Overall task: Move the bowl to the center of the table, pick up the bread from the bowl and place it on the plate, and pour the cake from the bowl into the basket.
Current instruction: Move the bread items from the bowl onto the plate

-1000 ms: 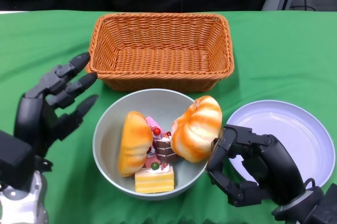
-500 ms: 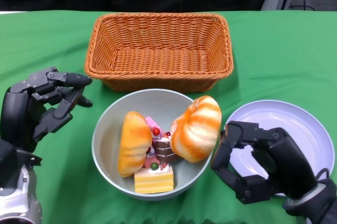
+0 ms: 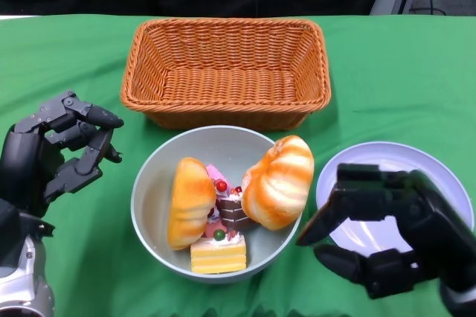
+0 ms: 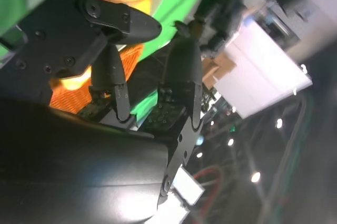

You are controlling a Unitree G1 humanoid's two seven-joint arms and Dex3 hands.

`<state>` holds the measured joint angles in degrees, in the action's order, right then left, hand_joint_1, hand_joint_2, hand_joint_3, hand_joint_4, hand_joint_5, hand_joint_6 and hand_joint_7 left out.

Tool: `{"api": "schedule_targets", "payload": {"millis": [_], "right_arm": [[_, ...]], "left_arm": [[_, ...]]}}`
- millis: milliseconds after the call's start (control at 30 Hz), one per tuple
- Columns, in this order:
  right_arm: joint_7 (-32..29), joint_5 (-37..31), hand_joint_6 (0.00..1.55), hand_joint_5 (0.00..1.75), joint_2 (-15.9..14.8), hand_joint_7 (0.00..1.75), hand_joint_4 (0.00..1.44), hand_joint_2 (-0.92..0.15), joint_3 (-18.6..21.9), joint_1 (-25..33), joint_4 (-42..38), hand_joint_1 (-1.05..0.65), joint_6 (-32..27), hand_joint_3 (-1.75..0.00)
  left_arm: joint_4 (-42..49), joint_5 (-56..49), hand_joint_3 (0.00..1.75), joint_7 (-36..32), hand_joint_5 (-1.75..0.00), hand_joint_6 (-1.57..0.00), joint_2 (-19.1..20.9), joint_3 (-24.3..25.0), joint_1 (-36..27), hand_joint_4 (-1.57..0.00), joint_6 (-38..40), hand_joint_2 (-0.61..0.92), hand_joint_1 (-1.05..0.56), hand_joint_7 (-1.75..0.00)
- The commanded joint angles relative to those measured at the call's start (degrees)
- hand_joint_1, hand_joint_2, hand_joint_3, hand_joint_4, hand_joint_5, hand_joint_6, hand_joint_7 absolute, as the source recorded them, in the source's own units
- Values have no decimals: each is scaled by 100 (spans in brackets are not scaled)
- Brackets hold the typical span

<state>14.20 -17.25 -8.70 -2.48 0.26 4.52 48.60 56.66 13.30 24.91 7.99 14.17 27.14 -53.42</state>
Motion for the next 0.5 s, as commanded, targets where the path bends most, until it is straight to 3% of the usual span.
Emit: {"api": "schedule_targets", "payload": {"millis": [33, 233, 500], "right_arm": [[-271, -459, 82, 65, -169, 20, 65, -69, 243, 78, 545, -36, -27, -6], [-513, -1099, 77, 46, -483, 2, 55, -67, 425, -82, 943, -48, -130, 0], [-855, -1753, 65, 41, -847, 0, 48, -65, 481, -378, 997, -59, -296, 0]], "left_arm": [[19, -25, 79, -19, -152, -84, 68, 10, 48, -82, -57, 71, -16, -121], [28, -5, 80, 5, -153, -82, 35, 3, 54, -81, -61, 71, -15, -122], [23, -144, 75, -124, -150, -83, 27, -39, 40, -83, -108, 74, -15, -121]]}}
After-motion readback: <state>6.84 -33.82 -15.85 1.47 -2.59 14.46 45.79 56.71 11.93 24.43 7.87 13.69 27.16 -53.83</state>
